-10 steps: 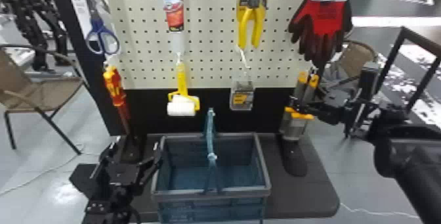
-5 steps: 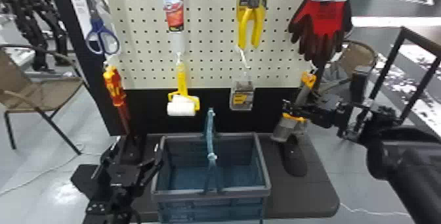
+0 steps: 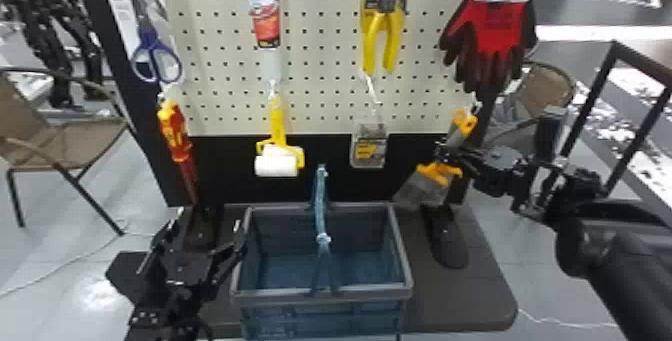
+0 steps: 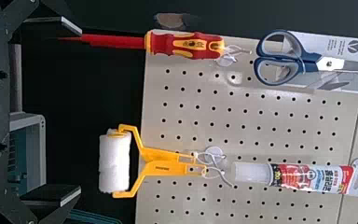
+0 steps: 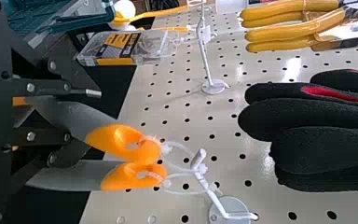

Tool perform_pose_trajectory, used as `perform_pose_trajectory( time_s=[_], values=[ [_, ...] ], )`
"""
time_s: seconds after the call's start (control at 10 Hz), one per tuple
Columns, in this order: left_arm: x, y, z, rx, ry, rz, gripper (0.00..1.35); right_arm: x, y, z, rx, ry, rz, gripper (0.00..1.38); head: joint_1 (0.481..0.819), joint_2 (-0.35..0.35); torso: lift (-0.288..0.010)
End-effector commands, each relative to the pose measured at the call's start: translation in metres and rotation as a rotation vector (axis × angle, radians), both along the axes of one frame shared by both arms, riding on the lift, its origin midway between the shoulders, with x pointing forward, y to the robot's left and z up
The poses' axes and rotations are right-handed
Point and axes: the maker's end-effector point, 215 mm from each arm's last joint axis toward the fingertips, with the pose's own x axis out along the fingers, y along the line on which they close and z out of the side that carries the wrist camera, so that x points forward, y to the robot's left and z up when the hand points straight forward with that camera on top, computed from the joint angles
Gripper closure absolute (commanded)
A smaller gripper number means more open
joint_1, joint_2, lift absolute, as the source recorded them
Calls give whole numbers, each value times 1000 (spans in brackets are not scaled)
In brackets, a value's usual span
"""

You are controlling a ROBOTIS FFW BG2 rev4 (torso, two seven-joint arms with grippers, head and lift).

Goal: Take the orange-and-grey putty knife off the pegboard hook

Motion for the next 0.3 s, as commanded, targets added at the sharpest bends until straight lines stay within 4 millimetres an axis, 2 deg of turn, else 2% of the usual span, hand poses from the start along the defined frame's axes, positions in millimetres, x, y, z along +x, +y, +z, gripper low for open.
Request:
perform_pose_trajectory(
  time_s=[0.0, 0.2],
  values=[
    [0, 0, 0, 0, 0, 0, 122, 1, -5, -3, 6, 8, -9, 1309, 549, 0, -100],
    [-1, 2, 0, -3, 0, 3, 124, 0, -11, -5, 5, 9, -16, 1309, 549, 0, -100]
  ],
)
